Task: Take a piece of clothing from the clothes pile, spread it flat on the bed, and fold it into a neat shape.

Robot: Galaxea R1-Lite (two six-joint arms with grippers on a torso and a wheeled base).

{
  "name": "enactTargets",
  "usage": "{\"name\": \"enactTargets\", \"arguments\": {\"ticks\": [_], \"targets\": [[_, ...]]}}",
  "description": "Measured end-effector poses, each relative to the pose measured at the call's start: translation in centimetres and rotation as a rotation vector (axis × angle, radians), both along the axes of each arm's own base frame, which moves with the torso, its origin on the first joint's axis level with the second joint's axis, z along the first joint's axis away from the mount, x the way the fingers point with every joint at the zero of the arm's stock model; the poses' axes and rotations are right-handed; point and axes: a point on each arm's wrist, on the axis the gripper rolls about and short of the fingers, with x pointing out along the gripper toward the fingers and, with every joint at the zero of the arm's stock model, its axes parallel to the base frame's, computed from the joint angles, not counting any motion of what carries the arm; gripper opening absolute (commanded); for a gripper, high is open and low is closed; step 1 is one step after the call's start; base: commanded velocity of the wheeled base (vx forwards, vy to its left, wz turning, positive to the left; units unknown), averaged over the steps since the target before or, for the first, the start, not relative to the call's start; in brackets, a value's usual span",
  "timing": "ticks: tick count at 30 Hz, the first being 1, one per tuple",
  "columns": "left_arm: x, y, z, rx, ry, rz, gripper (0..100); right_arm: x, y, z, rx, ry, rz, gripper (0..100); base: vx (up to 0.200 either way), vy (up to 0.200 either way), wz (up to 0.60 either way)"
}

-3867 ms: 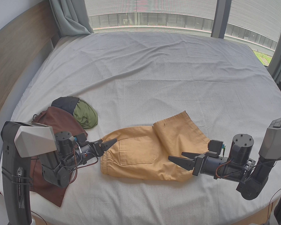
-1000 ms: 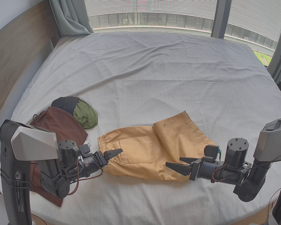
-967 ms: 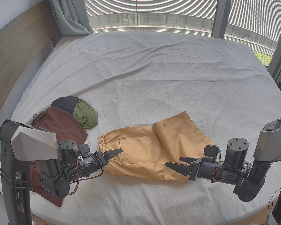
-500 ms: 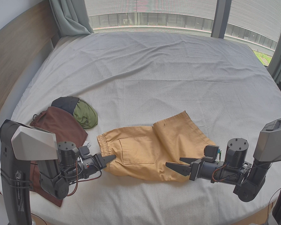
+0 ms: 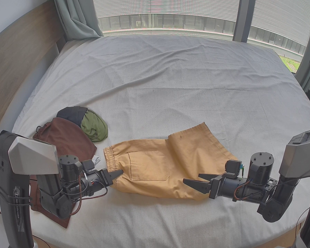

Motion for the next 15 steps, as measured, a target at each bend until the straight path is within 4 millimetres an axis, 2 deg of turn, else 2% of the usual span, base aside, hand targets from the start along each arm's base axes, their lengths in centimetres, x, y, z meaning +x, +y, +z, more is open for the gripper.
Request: {"name": "enactTargets", "arguments": {"ticks": [10, 15], "targets": [[-1.0, 1.8, 2.7, -0.031, -0.040, -0.024, 0, 0.0, -0.1, -0.1, -0.002, 0.004, -0.002, 100, 0.000, 0.000, 0.00], [-1.2, 2.2, 3.3, -0.008, -0.076, -0.025, 0, 0.1, -0.1, -0.2, -0.004, 0.007, -0.003, 100, 0.000, 0.000, 0.00]]}}
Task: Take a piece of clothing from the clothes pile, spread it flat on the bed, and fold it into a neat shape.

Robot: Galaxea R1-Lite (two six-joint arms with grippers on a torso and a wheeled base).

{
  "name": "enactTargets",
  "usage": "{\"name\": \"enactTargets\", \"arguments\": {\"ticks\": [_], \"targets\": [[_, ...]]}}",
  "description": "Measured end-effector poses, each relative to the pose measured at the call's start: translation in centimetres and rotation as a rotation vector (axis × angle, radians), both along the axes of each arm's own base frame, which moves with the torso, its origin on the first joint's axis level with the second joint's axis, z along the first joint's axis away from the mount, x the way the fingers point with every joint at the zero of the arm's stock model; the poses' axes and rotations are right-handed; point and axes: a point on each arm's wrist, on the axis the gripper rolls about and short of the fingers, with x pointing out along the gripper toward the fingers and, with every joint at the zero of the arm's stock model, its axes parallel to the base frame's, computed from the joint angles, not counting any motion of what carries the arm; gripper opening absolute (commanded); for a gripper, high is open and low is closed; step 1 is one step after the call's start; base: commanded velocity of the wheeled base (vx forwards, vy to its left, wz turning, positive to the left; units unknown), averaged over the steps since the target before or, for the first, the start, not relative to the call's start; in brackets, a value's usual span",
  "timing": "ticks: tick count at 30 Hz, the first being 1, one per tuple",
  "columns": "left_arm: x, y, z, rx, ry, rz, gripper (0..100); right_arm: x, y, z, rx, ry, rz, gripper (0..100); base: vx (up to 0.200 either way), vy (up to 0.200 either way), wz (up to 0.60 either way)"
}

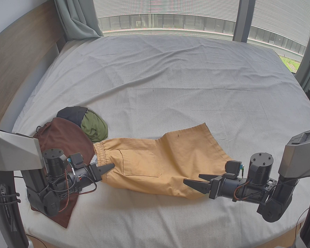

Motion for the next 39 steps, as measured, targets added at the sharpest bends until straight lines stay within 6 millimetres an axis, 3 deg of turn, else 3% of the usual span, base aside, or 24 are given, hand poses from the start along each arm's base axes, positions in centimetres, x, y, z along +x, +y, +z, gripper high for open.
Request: {"name": "enactTargets", "arguments": {"ticks": [39], "targets": [[-2.4, 5.8, 2.1, 0.059, -0.070, 0.065, 0, -0.1, 0.2, -0.3, -0.005, 0.009, 0.007, 100, 0.000, 0.000, 0.00]]}}
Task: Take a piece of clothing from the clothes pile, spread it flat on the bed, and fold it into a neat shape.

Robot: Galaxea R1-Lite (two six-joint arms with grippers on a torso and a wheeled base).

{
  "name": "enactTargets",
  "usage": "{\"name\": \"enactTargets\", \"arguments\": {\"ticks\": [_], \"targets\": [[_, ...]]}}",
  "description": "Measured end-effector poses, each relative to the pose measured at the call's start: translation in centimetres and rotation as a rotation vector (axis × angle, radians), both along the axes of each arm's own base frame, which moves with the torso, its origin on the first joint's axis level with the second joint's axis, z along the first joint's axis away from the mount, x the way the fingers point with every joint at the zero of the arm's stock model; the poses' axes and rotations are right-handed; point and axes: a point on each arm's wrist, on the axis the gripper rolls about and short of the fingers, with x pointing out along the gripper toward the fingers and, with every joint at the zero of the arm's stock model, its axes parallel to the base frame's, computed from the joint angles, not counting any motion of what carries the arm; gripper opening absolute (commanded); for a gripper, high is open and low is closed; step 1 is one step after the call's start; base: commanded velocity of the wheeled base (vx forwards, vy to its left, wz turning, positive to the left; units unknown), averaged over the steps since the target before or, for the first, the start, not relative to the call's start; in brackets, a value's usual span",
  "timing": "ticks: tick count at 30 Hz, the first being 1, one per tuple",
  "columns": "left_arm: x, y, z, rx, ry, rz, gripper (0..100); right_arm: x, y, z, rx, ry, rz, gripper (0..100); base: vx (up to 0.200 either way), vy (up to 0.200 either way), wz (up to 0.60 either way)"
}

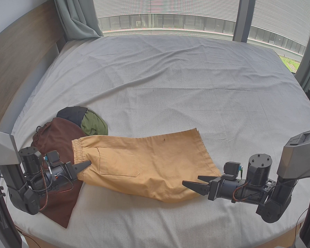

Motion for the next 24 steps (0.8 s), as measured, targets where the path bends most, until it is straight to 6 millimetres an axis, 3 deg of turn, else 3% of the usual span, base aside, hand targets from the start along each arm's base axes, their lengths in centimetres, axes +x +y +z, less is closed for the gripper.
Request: {"name": "enactTargets", "arguments": {"ticks": [13, 24], "targets": [[-1.2, 3.4, -0.4, 0.025, -0.009, 0.012, 0, 0.0, 0.1, -0.1, -0.002, 0.003, 0.002, 100, 0.000, 0.000, 0.00], [-1.5, 4.3, -0.5, 0.031, -0.009, 0.025, 0, 0.0, 0.1, -0.3, -0.004, 0.007, 0.003, 100, 0.000, 0.000, 0.00]]}}
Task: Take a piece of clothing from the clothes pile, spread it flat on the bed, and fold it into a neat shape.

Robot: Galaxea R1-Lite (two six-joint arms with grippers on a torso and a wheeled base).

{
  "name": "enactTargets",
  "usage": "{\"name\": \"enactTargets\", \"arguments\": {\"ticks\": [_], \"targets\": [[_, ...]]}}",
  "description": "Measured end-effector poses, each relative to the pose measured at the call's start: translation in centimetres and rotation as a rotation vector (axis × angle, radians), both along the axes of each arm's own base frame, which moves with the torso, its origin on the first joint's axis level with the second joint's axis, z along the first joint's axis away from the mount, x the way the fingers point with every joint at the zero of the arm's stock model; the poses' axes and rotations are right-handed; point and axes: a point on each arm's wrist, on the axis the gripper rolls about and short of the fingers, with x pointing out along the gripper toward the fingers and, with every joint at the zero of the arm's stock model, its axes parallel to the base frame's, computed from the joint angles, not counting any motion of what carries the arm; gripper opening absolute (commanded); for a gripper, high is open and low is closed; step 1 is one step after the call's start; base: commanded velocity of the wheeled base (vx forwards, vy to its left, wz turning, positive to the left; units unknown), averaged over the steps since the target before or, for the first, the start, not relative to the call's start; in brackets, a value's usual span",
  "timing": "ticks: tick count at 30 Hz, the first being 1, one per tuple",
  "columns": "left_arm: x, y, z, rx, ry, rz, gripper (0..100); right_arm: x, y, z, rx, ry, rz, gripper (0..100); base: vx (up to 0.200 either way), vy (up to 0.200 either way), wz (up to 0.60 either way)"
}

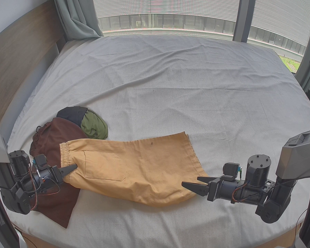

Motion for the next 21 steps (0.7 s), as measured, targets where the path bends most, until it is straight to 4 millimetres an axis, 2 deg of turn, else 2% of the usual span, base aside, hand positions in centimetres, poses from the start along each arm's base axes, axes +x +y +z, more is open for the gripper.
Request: {"name": "enactTargets", "arguments": {"ticks": [12, 21], "targets": [[0.1, -1.2, 0.7, 0.003, -0.027, -0.038, 0, 0.0, 0.0, 0.0, 0.000, 0.000, 0.000, 100, 0.000, 0.000, 0.00], [0.3, -3.3, 1.2, -0.004, -0.040, -0.105, 0, 0.0, 0.0, 0.0, 0.001, -0.001, -0.001, 100, 0.000, 0.000, 0.00]]}}
